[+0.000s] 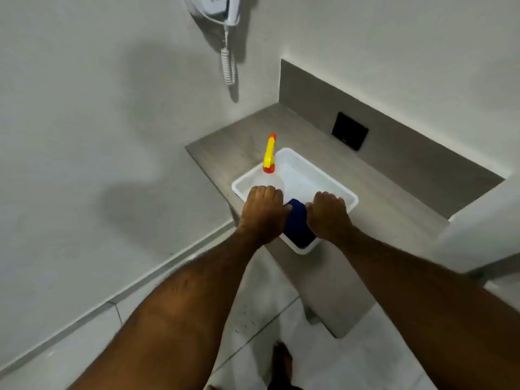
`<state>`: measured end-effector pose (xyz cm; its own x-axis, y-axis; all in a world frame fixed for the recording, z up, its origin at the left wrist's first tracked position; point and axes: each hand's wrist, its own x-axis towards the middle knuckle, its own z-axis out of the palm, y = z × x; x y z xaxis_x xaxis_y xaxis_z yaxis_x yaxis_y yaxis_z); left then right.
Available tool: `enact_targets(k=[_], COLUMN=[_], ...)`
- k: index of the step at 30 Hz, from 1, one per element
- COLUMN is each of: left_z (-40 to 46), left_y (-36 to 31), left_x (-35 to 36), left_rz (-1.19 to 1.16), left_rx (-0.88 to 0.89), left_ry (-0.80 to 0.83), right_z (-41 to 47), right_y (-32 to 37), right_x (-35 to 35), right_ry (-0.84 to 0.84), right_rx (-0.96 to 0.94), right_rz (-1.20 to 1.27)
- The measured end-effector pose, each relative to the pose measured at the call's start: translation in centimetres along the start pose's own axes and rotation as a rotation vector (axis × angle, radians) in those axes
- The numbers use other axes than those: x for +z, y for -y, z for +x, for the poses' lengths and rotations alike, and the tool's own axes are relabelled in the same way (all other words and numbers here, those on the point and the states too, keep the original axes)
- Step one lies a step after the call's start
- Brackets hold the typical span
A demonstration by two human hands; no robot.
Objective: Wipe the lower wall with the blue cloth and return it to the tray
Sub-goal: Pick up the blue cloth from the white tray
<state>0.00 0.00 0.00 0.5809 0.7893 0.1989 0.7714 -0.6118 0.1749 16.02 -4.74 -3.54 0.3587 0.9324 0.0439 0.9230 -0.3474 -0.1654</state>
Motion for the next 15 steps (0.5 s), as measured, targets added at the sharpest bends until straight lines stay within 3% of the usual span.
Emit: enact_targets(k=[4,10,15], left_z=[1.1,3.1,3.0], left_y=[-1.1,-1.5,-1.5], left_x=[2.6,5.6,7.1], left_rz=[0.009,-0.013,0.035], left_rx=[-0.072,-0.251,-0.269], left_ry=[0.251,0.534,0.454], right_z=[0.0,1.3,2.7], right_y=[-0.5,-0.9,-0.6], right_x=[1.0,2.1,3.2], right_ry=[0.272,0.348,0.37], right_rx=[-0.031,0.069,0.152], right_rz=[-0.034,0.032,0.042])
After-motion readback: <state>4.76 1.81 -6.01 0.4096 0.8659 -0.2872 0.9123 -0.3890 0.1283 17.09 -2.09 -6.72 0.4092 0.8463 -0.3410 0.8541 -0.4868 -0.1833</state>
